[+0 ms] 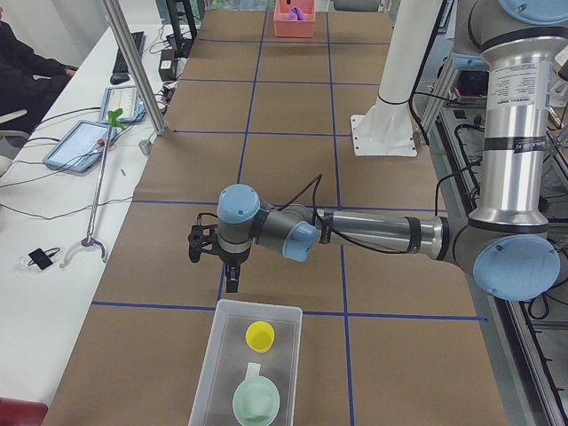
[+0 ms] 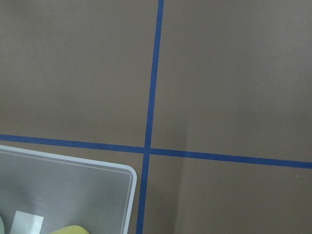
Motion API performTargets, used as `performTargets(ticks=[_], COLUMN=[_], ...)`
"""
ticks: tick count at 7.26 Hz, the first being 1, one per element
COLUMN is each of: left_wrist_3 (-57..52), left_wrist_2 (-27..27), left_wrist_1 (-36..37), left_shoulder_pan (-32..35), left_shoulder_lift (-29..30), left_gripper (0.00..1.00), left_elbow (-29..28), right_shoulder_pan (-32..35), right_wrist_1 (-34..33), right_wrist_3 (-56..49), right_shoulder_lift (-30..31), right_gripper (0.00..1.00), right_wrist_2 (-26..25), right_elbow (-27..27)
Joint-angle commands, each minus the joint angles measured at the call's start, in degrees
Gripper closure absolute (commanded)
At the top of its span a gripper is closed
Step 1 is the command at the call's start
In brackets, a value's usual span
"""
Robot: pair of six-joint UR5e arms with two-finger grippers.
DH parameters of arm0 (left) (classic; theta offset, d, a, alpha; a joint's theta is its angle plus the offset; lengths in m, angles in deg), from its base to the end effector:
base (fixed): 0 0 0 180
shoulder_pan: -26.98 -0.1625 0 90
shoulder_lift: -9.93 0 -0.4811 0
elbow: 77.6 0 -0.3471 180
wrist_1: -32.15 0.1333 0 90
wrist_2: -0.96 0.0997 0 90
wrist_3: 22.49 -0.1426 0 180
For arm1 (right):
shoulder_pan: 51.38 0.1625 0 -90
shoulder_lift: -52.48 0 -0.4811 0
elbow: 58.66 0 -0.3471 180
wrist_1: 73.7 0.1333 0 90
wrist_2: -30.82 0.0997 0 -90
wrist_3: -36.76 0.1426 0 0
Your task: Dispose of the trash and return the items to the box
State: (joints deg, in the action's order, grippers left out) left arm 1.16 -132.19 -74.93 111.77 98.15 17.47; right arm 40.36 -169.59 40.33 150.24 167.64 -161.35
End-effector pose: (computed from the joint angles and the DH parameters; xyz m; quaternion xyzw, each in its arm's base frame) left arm 0.0063 -0.4626 0.6863 0.0691 0.3915 -0.0825 0.9139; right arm 0.0408 -0.3778 0.7086 -0.0140 -0.3971 0.0458 0.9165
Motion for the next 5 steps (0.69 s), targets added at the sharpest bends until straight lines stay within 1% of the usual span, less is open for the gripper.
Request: performTargets(ticks=[1, 3, 4, 5], left_wrist_3=[0.0, 0.0, -0.1, -1.7], left_wrist_2=[-0.9, -0.9, -0.8, -0.8], left_wrist_1=[0.0, 0.1, 0.1, 0.1], left_shoulder_pan=[0.2, 1.2, 2.0, 2.9], left_shoulder_lift=[-1.1, -1.0, -0.8, -0.8], left_gripper=[0.01, 0.01, 0.01, 0.01], left_elbow=[0.0, 0.0, 0.2, 0.5], right_shoulder_pan=[-0.1, -0.1, -0.1, -0.1], right_wrist_1=[0.0, 0.2, 2.4, 6.9], right_wrist_3=[0.0, -0.1, -0.1, 0.3], right_shoulder_lift=[-0.6, -2.4, -3.4, -3.5], right_gripper=[0.0, 0.0, 0.0, 0.0], right_wrist_2=[0.0, -0.2, -0.2, -0.2], right_elbow=[0.3, 2.8, 5.3, 7.9])
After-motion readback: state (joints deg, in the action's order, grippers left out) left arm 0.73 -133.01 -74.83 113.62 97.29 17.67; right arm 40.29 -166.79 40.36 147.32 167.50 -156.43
